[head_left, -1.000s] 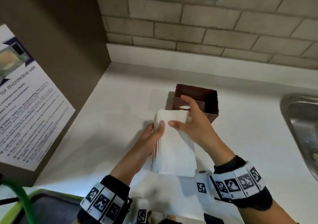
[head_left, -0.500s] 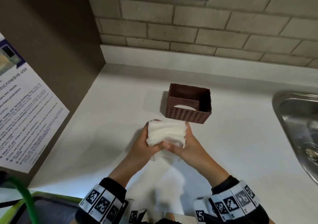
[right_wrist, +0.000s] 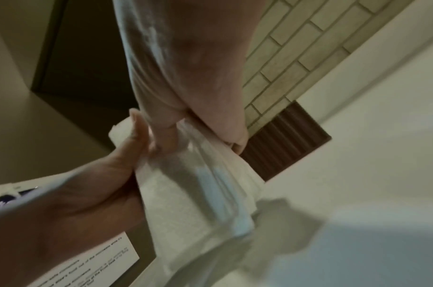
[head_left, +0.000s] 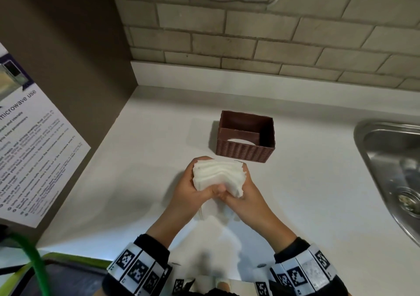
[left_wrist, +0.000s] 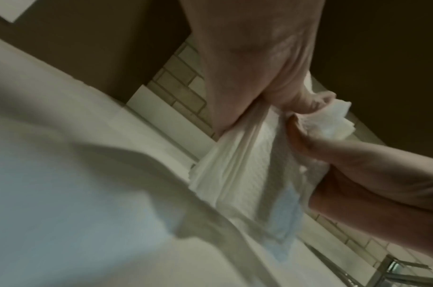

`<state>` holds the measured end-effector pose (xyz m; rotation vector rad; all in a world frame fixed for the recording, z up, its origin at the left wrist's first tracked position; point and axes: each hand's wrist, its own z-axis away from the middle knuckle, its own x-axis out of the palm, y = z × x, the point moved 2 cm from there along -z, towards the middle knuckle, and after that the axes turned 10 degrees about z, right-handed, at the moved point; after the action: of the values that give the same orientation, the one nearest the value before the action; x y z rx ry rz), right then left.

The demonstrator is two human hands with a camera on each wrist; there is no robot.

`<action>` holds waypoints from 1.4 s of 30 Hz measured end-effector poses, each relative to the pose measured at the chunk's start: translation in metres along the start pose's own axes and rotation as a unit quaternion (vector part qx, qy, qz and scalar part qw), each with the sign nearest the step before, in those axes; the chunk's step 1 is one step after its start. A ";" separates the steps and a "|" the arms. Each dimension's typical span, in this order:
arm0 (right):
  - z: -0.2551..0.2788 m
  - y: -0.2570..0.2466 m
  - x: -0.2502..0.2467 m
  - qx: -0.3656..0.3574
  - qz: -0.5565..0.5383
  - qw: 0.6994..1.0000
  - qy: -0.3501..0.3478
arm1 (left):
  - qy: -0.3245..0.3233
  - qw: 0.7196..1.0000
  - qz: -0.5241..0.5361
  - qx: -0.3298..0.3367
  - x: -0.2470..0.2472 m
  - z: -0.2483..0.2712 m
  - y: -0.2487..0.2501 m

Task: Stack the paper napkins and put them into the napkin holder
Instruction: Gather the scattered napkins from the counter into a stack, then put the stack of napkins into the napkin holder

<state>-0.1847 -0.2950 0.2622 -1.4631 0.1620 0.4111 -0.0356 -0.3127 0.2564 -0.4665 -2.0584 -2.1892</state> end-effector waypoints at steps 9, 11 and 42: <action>0.004 0.009 -0.003 0.111 0.001 0.994 -0.012 | 0.162 0.984 0.036 -0.073 0.001 -0.006 0.001; 0.004 0.008 -0.009 0.133 -0.064 0.989 -0.026 | 0.184 0.973 0.121 -0.073 -0.001 -0.010 0.010; -0.004 0.015 -0.040 0.094 -0.024 0.992 0.075 | 0.125 0.977 -0.147 -0.085 -0.015 -0.018 0.001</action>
<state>-0.2267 -0.3046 0.2622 -1.3083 0.2786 0.2399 -0.0236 -0.3323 0.2524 0.1098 -1.9155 -2.4484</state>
